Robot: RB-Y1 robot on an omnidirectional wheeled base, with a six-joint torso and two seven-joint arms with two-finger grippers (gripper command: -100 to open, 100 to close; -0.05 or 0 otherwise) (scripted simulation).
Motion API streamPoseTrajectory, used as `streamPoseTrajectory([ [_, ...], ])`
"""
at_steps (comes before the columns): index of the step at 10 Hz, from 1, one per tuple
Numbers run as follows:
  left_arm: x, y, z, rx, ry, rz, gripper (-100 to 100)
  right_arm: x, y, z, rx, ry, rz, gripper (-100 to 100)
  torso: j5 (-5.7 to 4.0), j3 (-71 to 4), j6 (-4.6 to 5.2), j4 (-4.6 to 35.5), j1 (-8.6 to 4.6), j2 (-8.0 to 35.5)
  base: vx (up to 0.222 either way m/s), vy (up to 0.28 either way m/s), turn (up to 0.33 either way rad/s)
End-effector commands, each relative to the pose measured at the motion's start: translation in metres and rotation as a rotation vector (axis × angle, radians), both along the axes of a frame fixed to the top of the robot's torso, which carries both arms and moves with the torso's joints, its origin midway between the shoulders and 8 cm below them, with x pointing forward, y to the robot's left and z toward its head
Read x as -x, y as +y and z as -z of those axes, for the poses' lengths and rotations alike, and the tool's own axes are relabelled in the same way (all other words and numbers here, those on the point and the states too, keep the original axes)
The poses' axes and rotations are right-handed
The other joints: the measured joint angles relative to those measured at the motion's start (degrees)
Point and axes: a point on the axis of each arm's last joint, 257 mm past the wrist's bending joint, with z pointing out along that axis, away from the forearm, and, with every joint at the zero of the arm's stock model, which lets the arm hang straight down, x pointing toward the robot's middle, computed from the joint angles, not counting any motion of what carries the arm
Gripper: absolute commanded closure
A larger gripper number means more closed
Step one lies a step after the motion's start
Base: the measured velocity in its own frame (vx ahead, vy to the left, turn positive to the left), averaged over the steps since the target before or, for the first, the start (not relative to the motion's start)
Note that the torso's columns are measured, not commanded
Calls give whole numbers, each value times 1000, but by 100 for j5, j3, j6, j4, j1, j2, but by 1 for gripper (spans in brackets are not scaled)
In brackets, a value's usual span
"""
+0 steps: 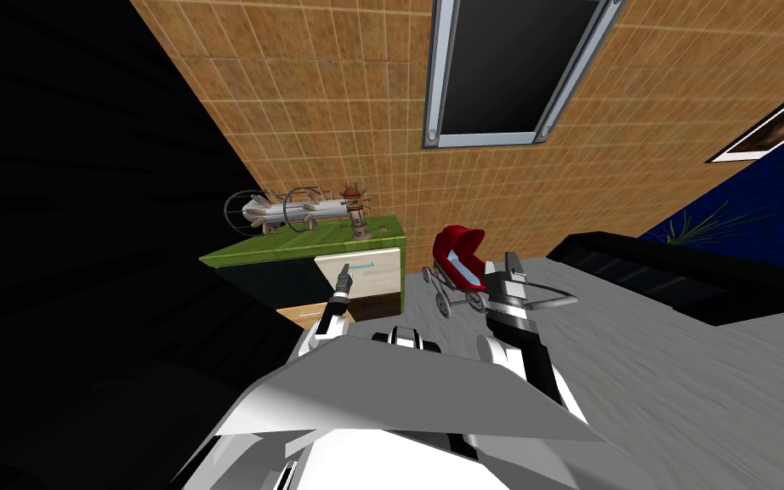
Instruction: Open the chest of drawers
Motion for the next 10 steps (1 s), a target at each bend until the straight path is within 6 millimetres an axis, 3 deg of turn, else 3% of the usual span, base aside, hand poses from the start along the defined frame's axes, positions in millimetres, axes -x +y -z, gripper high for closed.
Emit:
streamPoseTrajectory([
  [1,1,-6,0,51,-12,-19,-100,0,0,0,0,0,0,0,5,-2,-1,-1,16,-2,1,-8,-1],
  [5,2,-17,4,145,-28,-54,-100,0,0,0,0,0,0,0,-1,1,0,1,-4,3,0,3,0],
  [9,2,-15,-5,135,-28,-53,-100,0,0,0,0,0,0,0,3,-15,-1,-7,7,-23,53,18,-10],
  [10,2,-16,3,136,-26,-51,100,0,0,0,0,0,0,0,1,-2,0,-2,-3,1,-43,-20,21],
])
